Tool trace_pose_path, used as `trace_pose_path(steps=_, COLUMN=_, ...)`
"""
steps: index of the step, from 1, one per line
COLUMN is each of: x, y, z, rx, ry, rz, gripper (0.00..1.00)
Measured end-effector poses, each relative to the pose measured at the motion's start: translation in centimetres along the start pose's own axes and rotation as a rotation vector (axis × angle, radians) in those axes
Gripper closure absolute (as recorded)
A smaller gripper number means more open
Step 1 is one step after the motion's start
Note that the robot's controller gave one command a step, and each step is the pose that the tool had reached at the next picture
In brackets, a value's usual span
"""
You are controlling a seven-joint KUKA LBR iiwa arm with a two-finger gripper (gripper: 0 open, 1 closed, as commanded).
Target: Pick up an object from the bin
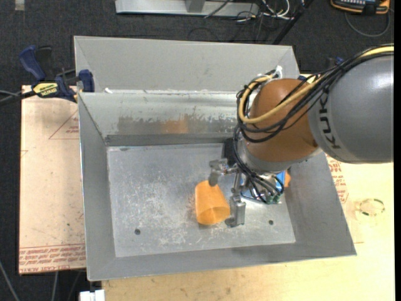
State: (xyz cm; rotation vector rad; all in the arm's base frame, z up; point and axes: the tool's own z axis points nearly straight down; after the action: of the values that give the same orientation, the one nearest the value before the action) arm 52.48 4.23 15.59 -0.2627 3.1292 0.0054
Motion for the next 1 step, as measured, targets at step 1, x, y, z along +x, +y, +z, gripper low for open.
trace_pose_path(steps=1, x=-0.25, y=-0.73, z=4.77, rx=0.004, ry=-0.01, rz=-0.082, gripper=0.0)
